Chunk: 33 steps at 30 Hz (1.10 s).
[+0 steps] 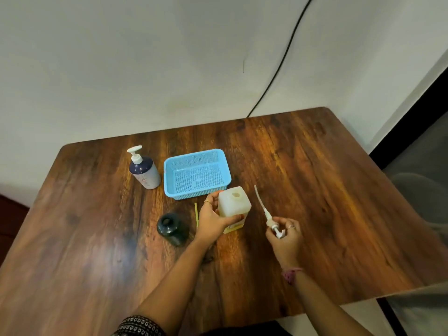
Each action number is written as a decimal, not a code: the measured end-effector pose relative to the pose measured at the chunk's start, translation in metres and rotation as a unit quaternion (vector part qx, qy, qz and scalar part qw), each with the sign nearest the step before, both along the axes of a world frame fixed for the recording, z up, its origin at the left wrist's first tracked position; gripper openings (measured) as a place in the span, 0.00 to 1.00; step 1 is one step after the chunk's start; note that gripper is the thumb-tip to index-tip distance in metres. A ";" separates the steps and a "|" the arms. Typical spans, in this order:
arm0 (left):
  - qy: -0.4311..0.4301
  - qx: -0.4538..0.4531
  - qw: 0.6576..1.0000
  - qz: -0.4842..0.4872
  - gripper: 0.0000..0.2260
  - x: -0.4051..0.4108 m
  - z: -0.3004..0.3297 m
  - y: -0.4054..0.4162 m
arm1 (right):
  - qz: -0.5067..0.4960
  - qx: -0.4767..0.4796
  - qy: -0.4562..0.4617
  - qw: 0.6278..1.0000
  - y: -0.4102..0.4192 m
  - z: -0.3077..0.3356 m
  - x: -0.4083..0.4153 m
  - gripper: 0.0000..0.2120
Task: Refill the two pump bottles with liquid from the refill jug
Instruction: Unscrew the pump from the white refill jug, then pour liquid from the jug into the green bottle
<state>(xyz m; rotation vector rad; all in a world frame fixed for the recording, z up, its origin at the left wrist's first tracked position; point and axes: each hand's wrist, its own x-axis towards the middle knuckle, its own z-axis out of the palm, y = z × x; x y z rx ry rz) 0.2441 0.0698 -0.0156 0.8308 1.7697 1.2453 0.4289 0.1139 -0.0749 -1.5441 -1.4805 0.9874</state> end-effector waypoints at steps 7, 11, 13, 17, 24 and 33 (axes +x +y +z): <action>-0.001 -0.001 1.000 0.000 0.33 0.001 -0.005 -0.003 | 0.071 -0.007 -0.062 0.995 -0.021 -0.020 0.002 0.15; 0.002 0.003 1.000 -0.005 0.31 -0.002 -0.003 -0.007 | 0.105 -0.018 -0.075 0.991 -0.024 -0.019 0.002 0.17; 0.001 -0.005 1.000 -0.010 0.31 -0.004 -0.005 -0.009 | 0.112 -0.023 -0.078 0.990 -0.022 -0.017 0.002 0.19; -0.005 -0.009 1.000 -0.023 0.31 -0.006 -0.005 -0.012 | 0.132 -0.029 -0.081 0.988 -0.021 -0.014 0.001 0.21; 0.022 -0.030 0.997 -0.073 0.37 -0.011 0.004 -0.016 | 0.141 -0.003 -0.086 0.986 -0.019 -0.001 -0.004 0.26; 0.293 0.061 0.954 0.011 0.42 -0.059 0.063 -0.076 | 0.237 0.058 -0.091 0.965 -0.001 0.036 -0.045 0.44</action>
